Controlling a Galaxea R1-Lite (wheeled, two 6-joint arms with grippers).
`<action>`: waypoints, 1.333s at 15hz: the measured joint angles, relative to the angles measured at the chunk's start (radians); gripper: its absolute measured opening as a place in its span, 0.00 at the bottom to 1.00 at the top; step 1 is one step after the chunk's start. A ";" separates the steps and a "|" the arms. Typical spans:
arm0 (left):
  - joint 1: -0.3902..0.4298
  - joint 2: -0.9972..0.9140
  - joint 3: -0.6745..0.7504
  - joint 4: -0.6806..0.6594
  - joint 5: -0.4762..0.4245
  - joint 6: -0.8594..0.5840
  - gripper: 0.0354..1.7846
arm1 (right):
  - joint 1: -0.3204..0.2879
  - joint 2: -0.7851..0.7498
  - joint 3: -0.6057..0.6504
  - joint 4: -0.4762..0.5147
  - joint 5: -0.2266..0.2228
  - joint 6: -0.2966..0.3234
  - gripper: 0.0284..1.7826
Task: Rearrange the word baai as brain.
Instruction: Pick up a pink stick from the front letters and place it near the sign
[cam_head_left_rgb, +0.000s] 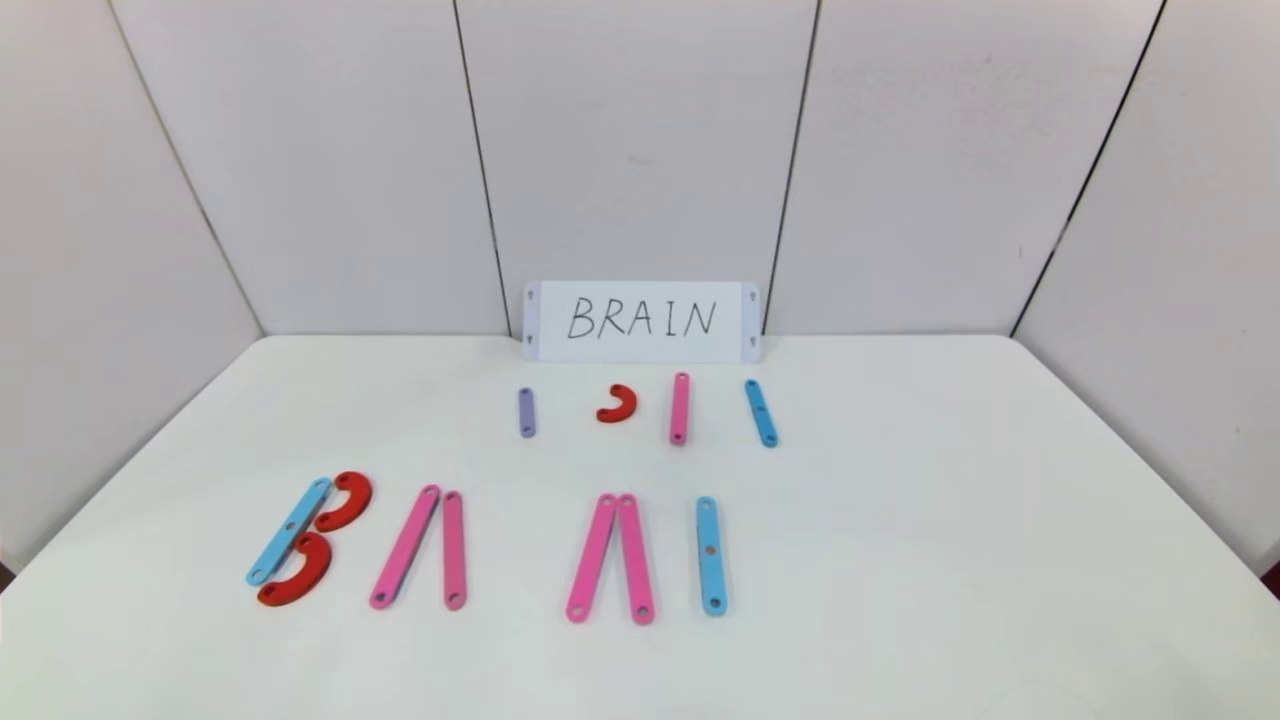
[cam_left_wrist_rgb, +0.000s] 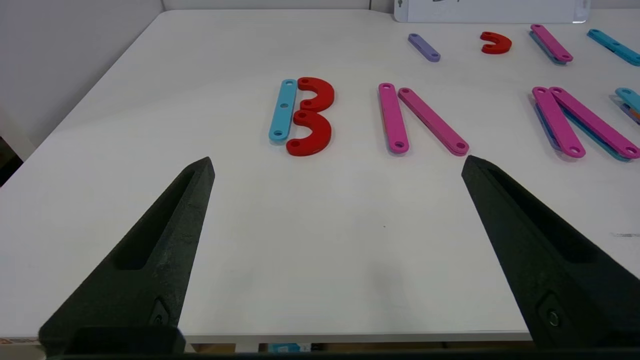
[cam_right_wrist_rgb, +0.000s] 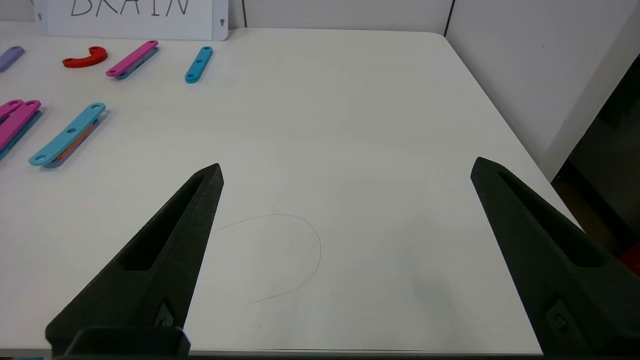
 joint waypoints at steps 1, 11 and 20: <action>0.000 0.000 -0.002 0.012 0.002 0.004 0.97 | 0.000 0.000 0.000 -0.001 0.000 -0.002 0.97; 0.000 0.223 -0.247 0.072 0.003 0.008 0.97 | 0.000 0.274 -0.325 0.051 0.018 -0.005 0.97; 0.000 0.834 -0.687 0.104 -0.007 0.055 0.97 | -0.001 0.912 -0.755 0.062 0.107 0.003 0.97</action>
